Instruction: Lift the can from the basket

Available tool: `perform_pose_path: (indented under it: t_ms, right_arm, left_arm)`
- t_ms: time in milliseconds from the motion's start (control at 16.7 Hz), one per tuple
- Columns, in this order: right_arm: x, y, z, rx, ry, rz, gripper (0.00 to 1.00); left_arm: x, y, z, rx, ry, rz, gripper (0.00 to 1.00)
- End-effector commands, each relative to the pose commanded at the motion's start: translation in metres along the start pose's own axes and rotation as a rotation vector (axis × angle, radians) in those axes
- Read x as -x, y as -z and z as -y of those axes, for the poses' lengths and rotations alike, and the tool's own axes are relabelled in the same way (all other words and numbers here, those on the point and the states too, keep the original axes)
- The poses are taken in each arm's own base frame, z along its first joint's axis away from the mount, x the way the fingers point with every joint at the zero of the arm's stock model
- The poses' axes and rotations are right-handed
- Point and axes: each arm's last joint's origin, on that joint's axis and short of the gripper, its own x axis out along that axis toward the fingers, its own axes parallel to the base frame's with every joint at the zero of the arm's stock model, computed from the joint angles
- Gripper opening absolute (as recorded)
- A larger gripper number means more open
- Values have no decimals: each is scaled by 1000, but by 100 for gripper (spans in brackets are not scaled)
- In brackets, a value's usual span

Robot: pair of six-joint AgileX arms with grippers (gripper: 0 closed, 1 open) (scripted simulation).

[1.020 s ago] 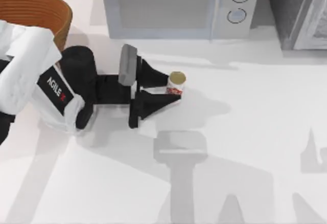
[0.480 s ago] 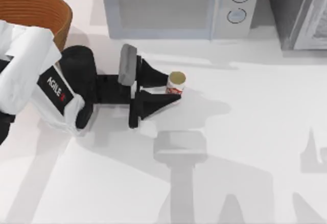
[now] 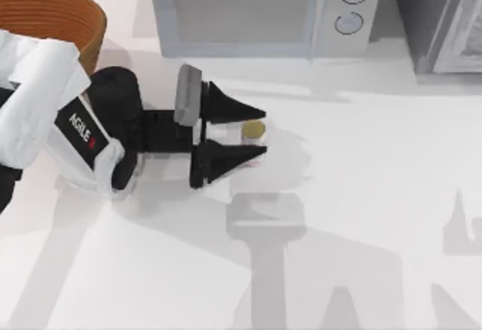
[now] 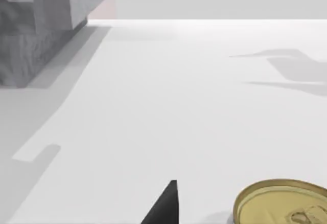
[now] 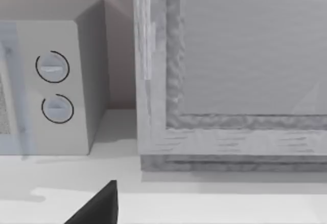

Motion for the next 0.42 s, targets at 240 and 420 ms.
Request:
perform_pose_path:
  t_ms: [240, 420]
  right_arm:
    - [0, 0, 0, 0, 0, 0, 100]
    - [0, 0, 0, 0, 0, 0, 100]
  left_arm:
    - [0, 0, 0, 0, 0, 0, 100]
    - [0, 0, 0, 0, 0, 0, 100]
